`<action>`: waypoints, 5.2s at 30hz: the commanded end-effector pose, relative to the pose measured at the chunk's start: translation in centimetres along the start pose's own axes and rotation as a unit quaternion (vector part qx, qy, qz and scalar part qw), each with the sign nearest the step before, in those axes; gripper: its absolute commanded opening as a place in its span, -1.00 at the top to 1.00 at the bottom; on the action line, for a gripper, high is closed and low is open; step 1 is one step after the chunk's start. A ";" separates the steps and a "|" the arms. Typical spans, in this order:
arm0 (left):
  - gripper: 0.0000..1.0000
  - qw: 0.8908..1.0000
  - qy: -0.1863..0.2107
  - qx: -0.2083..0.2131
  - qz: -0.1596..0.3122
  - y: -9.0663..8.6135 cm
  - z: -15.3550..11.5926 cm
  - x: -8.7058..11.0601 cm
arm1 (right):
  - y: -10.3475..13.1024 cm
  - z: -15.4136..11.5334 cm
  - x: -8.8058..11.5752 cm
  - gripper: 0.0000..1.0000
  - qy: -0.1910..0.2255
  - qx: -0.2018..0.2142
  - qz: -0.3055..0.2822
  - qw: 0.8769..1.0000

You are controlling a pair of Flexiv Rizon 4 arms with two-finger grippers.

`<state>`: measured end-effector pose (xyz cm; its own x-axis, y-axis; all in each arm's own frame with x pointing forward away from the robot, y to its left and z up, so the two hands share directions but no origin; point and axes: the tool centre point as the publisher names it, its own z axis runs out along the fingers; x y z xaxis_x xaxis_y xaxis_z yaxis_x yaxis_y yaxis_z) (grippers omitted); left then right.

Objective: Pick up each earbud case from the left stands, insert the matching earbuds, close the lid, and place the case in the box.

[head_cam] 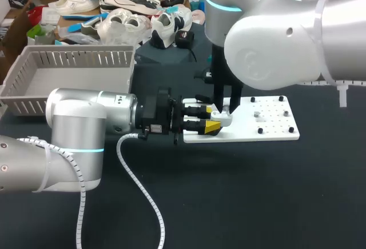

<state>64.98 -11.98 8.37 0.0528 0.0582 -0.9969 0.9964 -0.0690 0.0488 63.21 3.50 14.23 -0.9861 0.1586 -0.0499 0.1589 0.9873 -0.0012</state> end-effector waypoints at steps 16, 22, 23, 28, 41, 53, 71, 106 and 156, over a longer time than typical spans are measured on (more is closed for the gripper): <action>1.00 1.000 -0.001 -0.001 0.001 0.0 0.0 0.1 | -0.2 0.6 -0.2 1.00 0.010 0.004 0.006 1.000; 1.00 1.000 -0.001 -0.001 0.001 0.0 0.0 0.1 | -0.3 0.7 -0.3 1.00 0.010 0.005 0.007 1.000; 1.00 1.000 -0.001 -0.001 0.001 0.0 0.0 0.1 | -0.3 0.8 -0.3 1.00 0.011 0.005 0.008 1.000; 1.00 1.000 -0.001 -0.001 0.001 0.0 0.0 0.1 | -0.4 1.0 -0.4 1.00 0.014 0.007 0.008 1.000; 1.00 1.000 -0.001 -0.001 0.001 0.0 0.0 0.1 | -0.2 1.5 -0.8 0.29 0.015 0.012 0.008 1.000; 1.00 1.000 -0.001 -0.001 0.001 0.0 0.0 0.1 | -0.5 -0.4 0.1 0.27 -0.031 -0.006 0.023 0.999; 1.00 1.000 -0.001 -0.001 0.001 0.0 0.0 0.1 | -6.6 -1.4 0.0 0.05 -0.112 -0.029 0.044 0.992; 1.00 0.999 -0.008 -0.025 0.025 0.2 -1.3 0.4 | -8.6 6.8 -8.9 -0.01 -0.072 -0.055 0.129 0.987; 1.00 0.999 -0.008 -0.025 0.025 0.2 -1.3 0.4 | -7.5 12.0 -11.7 0.44 -0.055 -0.064 0.151 0.985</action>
<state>65.49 -10.71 8.11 0.0993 0.0424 -0.9942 0.9948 -0.0287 0.0982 73.79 -5.97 2.87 -0.8813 0.4507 -0.1419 0.4289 0.8891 0.1600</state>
